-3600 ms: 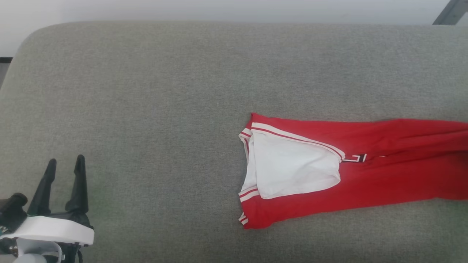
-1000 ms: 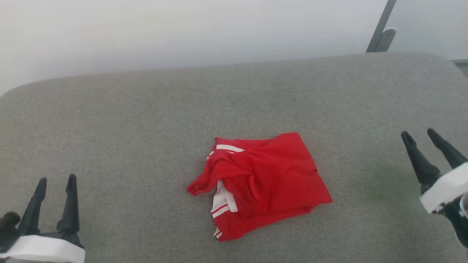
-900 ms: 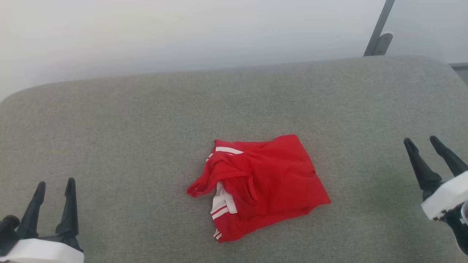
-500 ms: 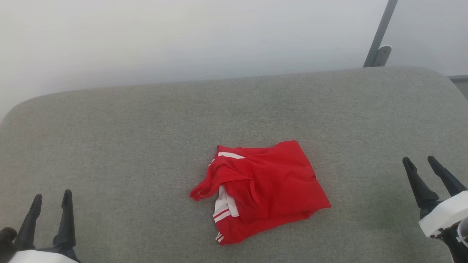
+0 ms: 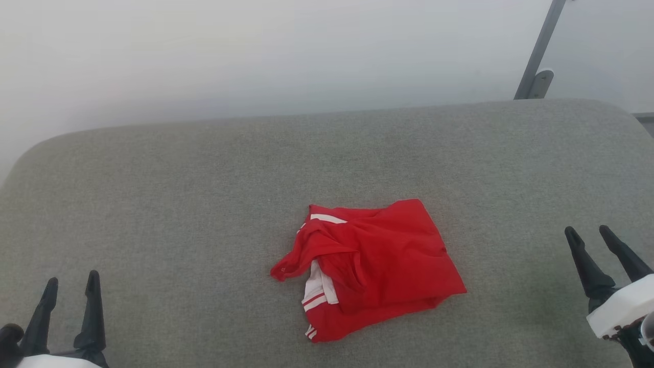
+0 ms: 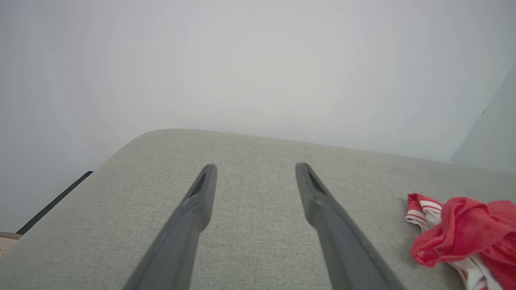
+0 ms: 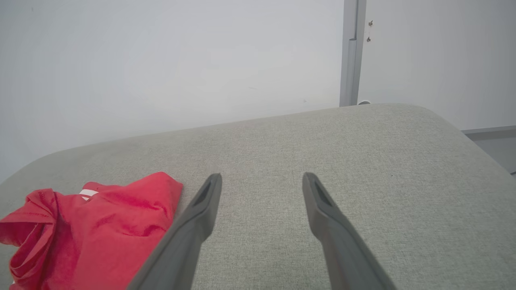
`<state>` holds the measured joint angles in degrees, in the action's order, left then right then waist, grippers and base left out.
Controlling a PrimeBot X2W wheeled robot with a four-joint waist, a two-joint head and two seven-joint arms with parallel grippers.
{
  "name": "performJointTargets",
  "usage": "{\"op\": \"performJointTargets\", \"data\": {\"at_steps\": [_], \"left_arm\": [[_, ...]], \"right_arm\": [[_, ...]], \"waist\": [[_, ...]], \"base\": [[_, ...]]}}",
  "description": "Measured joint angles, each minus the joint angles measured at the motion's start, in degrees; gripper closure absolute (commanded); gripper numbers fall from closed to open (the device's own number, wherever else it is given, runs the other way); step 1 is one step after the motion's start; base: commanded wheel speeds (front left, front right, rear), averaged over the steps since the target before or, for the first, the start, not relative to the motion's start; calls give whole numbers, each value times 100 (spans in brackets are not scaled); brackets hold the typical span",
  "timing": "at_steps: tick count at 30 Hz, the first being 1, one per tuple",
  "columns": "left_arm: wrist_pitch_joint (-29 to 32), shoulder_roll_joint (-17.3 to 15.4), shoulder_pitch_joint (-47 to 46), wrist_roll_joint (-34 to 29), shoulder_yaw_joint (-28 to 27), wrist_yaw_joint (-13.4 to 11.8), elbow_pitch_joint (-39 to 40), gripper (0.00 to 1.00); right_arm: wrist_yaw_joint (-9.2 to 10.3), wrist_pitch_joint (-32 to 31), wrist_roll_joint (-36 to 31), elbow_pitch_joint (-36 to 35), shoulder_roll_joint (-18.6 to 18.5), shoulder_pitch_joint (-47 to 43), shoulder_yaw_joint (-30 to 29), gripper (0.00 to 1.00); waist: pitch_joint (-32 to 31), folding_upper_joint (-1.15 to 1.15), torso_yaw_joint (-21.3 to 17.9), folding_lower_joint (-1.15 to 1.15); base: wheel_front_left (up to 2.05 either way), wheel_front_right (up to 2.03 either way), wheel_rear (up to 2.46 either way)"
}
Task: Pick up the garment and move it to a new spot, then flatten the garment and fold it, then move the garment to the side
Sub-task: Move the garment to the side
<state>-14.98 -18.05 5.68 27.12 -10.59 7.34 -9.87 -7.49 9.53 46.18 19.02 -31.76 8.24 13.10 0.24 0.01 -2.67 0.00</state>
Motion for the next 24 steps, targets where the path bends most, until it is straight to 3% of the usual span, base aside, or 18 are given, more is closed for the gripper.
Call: {"op": "performJointTargets", "data": {"at_steps": [11,24], "left_arm": [[0,48,0,-31,41,0,5,0],[-1,156,-220,1,455,0,-57,0]], "right_arm": [[1,-154,175,25,-51,40,316,0],[1,-1785,520,-149,-47,858,1222,0]], "waist": [[37,0,132,0],[379,0,675,0]], "base": [[0,0,0],[0,0,0]]}}
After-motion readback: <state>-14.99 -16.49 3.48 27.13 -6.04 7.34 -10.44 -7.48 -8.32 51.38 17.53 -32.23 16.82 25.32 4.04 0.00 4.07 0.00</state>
